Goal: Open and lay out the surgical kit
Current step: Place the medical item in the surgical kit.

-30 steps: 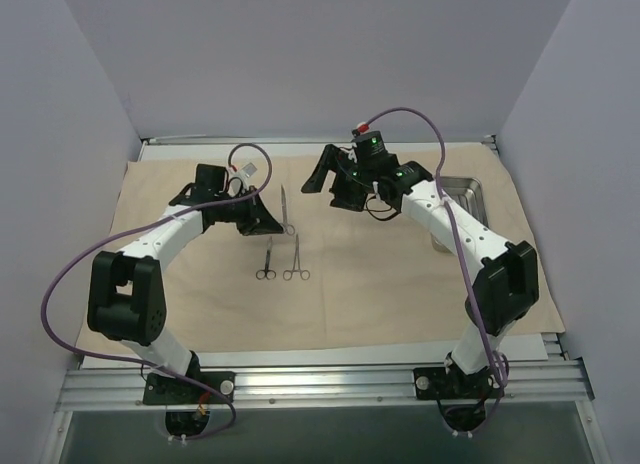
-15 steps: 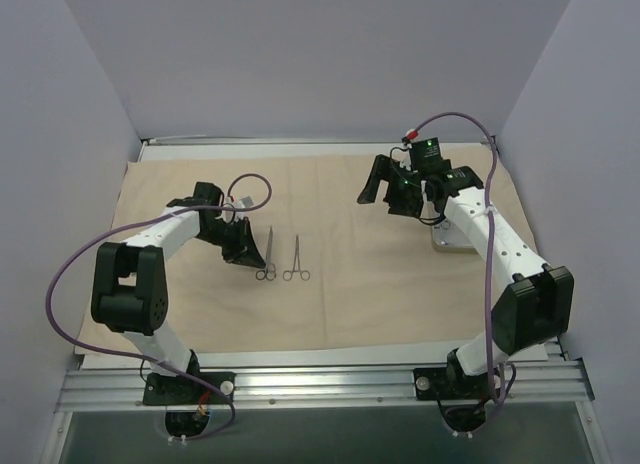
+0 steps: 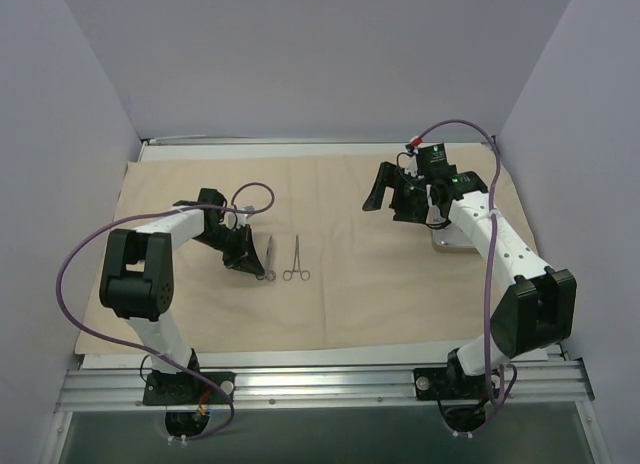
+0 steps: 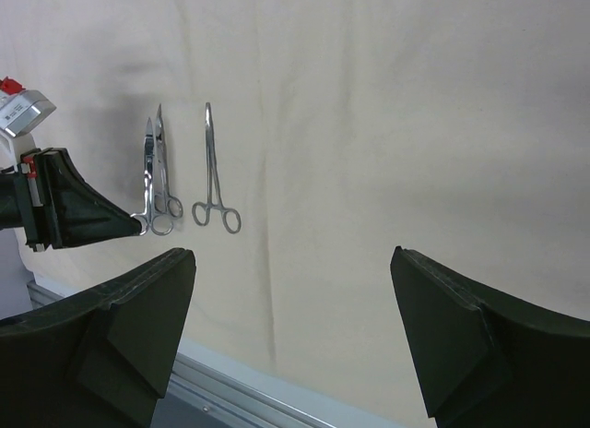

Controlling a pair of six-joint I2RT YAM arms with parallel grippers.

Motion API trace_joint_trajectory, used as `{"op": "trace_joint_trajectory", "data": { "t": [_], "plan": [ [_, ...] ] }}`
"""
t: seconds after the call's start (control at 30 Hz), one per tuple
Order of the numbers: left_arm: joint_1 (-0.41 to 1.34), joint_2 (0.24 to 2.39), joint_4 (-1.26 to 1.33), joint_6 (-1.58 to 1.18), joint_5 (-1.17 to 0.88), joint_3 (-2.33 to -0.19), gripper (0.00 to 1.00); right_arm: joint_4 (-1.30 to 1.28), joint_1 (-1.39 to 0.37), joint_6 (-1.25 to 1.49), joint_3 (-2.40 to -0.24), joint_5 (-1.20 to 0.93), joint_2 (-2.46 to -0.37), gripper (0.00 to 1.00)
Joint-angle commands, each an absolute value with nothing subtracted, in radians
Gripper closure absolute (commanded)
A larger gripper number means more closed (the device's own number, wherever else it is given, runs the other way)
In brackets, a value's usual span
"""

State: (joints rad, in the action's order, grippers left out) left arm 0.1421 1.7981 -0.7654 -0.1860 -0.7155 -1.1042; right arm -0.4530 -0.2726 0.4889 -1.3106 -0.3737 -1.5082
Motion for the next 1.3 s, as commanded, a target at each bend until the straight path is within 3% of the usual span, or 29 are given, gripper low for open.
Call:
{"op": "trace_joint_trajectory", "data": {
  "t": [0.0,0.47,1.27],
  "plan": [
    [0.133,1.818,-0.744,-0.155,-0.746,-1.147,0.98,-0.451,-0.261,0.472,-1.304,-0.4,-1.482,0.09],
    [0.107,1.871,-0.733,-0.152,-0.762,-1.163,0.96,-0.442,-0.252,0.471,-1.295,-0.413,-1.496,0.09],
    [0.084,1.93,-0.762,-0.137,-0.735,-1.187,0.6,-0.442,-0.239,0.469,-1.292,-0.42,-1.497,0.08]
  ]
}}
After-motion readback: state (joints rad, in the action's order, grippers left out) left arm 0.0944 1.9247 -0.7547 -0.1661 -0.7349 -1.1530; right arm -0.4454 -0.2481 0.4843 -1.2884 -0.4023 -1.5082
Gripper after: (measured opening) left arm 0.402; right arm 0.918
